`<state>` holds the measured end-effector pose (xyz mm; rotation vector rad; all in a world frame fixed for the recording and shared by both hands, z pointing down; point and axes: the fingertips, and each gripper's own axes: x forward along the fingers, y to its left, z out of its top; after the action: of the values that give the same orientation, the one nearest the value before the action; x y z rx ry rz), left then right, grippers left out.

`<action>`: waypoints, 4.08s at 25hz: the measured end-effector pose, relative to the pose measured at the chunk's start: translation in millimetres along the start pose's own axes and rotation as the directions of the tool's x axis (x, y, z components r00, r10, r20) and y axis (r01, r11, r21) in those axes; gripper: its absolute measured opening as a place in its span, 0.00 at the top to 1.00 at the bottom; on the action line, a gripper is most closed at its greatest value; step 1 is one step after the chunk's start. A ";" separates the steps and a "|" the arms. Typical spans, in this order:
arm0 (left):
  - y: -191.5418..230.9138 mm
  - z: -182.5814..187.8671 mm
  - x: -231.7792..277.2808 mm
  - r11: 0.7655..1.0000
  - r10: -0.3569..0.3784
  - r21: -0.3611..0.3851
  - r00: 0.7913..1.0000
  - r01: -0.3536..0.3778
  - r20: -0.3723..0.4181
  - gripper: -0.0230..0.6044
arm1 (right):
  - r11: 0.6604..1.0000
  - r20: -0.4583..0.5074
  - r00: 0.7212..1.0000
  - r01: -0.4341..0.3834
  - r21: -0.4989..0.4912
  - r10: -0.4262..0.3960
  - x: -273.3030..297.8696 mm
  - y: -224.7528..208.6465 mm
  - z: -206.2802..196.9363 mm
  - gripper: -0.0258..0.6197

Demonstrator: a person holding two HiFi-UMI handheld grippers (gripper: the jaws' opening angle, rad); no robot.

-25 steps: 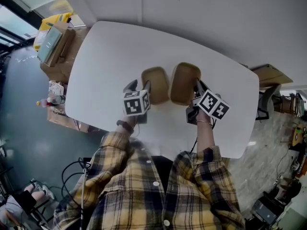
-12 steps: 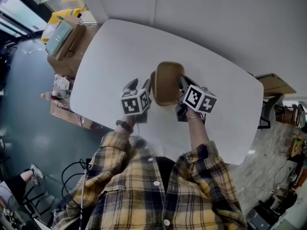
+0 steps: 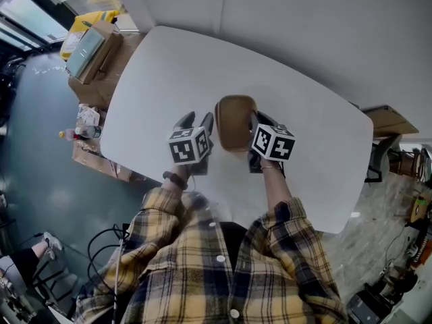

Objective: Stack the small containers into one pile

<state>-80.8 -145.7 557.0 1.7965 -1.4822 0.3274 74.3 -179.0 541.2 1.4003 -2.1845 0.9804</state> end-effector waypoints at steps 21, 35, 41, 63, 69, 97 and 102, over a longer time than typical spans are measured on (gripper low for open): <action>-25.5 30.4 -5.3 0.997 -0.071 0.029 0.992 0.069 0.102 0.64 | 0.941 -0.039 0.994 0.082 -0.328 -0.100 15.5 1.1 -14.1 0.91; -26.2 8.3 8.2 0.997 -0.069 0.038 0.997 0.069 0.022 0.64 | 0.861 -0.037 0.981 0.150 -0.487 -0.192 25.7 -15.7 -33.6 0.79; -29.4 6.4 10.5 0.996 -0.074 0.044 0.997 0.073 0.016 0.64 | 0.850 -0.048 0.977 0.155 -0.503 -0.206 29.2 -15.6 -38.2 0.80; -95.9 44.9 -14.0 0.961 -0.217 0.197 0.970 0.194 0.105 0.64 | 0.936 0.155 0.988 0.042 -0.349 0.014 -66.7 17.4 36.8 0.77; -147.8 56.4 -35.0 0.909 -0.361 0.264 0.926 0.324 0.108 0.67 | 0.944 0.257 0.966 0.057 -0.326 0.030 -119.1 22.4 55.2 0.82; -247.1 90.7 -121.9 0.678 -0.596 0.640 0.780 0.361 0.191 0.93 | 0.905 0.476 0.878 0.159 -0.395 0.054 -219.8 46.3 97.2 0.94; -248.6 95.3 -124.5 0.673 -0.598 0.651 0.776 0.350 0.202 0.93 | 0.903 0.477 0.876 0.147 -0.404 0.071 -218.7 49.5 100.3 0.94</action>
<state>86.2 -115.0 317.1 2.8321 -1.1330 0.1399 132.5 -97.7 316.9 1.5703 -2.4948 0.0925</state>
